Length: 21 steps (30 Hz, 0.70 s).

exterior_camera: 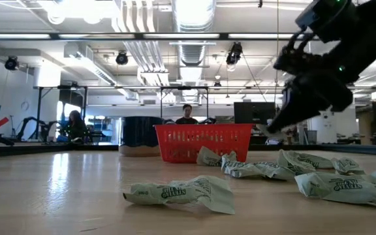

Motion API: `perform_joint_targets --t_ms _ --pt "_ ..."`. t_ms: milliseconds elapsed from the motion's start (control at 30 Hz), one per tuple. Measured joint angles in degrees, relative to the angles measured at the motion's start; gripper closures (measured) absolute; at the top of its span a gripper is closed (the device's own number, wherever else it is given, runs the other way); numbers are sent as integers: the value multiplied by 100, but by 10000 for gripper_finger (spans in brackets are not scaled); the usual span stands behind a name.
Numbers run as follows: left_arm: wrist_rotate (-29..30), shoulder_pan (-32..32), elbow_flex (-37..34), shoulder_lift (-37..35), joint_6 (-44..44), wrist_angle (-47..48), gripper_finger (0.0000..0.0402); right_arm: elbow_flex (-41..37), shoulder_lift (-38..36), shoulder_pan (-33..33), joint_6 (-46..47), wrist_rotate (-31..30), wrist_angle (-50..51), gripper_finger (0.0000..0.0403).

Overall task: Pick and place Stevia / Truvia into bins
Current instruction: Put the white stevia packet into the red basket

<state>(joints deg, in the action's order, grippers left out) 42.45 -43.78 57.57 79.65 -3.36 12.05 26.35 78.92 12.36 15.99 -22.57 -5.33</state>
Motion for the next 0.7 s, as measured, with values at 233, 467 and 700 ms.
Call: perform_joint_targets --t_ms 233,467,700 --pt "-87 167 -38 659 2 -109 233 69 -269 0 -305 -470 -399 394" --pt "-201 378 -37 1133 -15 -359 233 306 26 0 -862 -657 -1124 394" --pt "-821 668 -24 1299 -34 -596 233 858 759 -65 -1447 -651 -1559 394"
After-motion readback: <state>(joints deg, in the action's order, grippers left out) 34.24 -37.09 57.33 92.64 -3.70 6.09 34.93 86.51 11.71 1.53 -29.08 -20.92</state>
